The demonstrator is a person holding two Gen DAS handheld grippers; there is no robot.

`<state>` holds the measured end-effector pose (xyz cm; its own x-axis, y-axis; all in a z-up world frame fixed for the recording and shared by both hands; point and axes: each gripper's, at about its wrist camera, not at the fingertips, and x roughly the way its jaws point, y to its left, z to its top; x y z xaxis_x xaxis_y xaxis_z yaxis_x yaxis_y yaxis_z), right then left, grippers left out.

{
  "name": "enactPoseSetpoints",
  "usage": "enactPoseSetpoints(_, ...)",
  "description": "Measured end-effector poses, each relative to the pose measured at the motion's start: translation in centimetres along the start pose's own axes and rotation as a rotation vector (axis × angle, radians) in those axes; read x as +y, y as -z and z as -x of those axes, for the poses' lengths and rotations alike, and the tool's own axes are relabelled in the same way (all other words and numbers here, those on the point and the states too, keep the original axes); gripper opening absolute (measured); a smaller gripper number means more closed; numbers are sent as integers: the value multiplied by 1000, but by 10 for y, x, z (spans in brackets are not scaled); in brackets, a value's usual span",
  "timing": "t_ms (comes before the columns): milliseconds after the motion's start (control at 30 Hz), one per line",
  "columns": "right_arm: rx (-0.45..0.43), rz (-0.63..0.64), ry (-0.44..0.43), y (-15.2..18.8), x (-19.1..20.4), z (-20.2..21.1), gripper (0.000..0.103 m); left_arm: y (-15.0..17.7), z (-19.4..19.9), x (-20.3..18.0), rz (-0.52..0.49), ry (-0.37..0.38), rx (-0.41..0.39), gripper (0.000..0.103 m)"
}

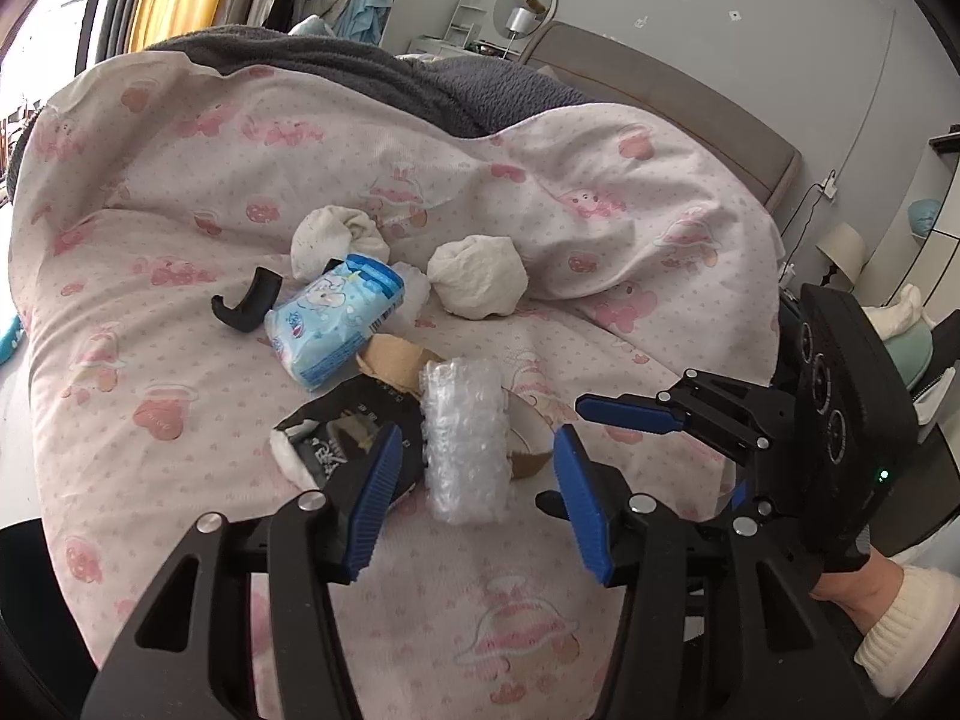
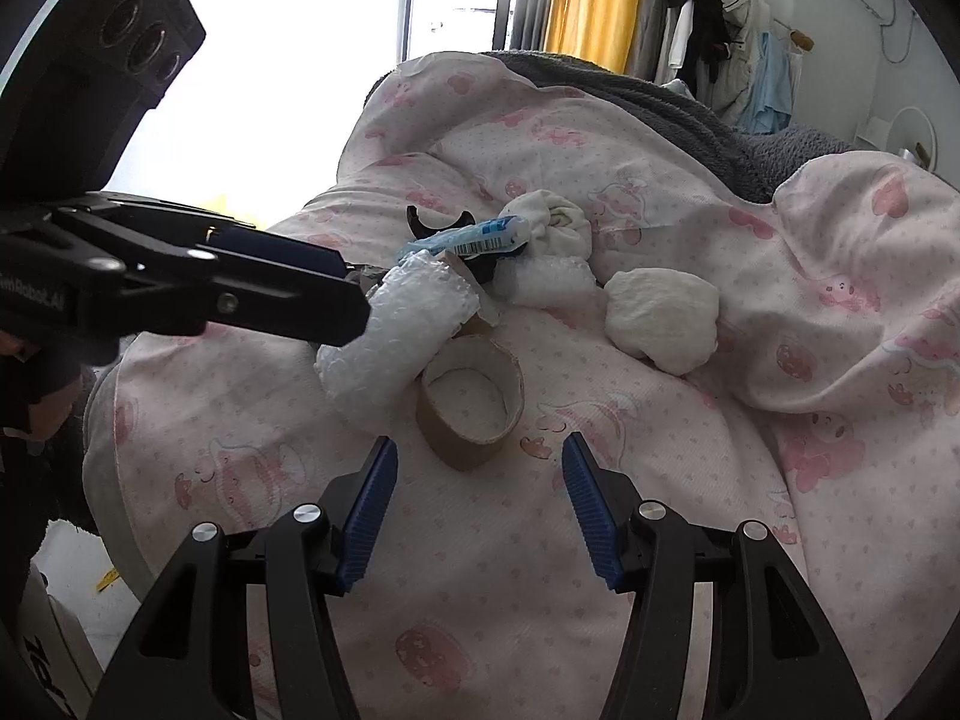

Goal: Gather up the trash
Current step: 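Close the left tool on the bubble wrap while the right tool nears the tape core, then close the right tool on the cardboard tape core and lift it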

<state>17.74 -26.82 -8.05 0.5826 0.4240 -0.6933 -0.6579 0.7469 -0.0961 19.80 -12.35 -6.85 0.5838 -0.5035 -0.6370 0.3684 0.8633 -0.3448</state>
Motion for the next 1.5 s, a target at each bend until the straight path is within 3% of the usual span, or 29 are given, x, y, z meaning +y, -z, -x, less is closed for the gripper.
enactPoseSetpoints(467,7,-24,-54,-7,-4,-15,57,-9,-28,16,90,53,74,36)
enactPoseSetpoints(867,29,-89,-84,-10,-8,-24,57,-17,-3,14,48,74,2,35)
enactPoseSetpoints(1100,51,-114,-91,-18,-7,-36,56,-18,19,20,5,20,-39,35)
enactPoseSetpoints(1200,67,-154,-98,-21,-9,-40,42,-18,27,26,2,3,-53,35)
enactPoseSetpoints(1267,78,-183,-92,-23,-12,-40,41,-18,34,32,0,-12,-65,35)
enactPoseSetpoints(1500,79,-245,-7,-32,-16,-30,41,-15,56,50,-11,-90,-87,35)
